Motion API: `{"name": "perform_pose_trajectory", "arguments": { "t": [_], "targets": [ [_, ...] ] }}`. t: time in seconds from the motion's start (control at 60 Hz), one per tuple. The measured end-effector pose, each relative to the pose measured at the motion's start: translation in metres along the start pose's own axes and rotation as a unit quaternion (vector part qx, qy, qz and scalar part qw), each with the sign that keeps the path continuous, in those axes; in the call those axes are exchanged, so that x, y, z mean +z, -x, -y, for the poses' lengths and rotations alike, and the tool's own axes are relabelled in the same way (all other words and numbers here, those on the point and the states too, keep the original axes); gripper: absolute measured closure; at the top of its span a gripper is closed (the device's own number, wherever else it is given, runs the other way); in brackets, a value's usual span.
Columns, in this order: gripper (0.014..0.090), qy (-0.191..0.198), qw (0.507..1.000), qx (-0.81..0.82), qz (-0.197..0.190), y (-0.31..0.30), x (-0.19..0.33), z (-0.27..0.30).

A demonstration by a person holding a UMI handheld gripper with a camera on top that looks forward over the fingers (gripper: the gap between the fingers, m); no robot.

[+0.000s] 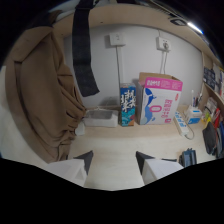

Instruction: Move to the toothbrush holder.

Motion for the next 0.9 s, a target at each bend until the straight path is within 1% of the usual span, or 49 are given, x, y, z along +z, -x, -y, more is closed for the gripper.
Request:
{"name": "perform_pose_trajectory", "arguments": {
  "t": [0.133, 0.233, 0.383, 0.583, 0.717, 0.9],
  "targets": [
    [0.0180, -0.002, 1.000, -0.003, 0.005, -0.001, -0.002, 0.000],
    [0.0178, -0.008, 1.000, -0.007, 0.016, -0.006, -0.008, 0.000],
    [0.0177, -0.026, 0.999, -0.022, 0.025, -0.040, -0.023, -0.008],
    [0.0179, -0.031, 0.999, -0.029, 0.009, -0.128, -0.048, -0.036],
    [0.0183, -0.020, 0.999, -0.027, -0.020, -0.201, -0.061, -0.052],
    [0.0177, -0.018, 0.998, -0.012, -0.065, -0.303, -0.063, -0.054]
  ]
}}
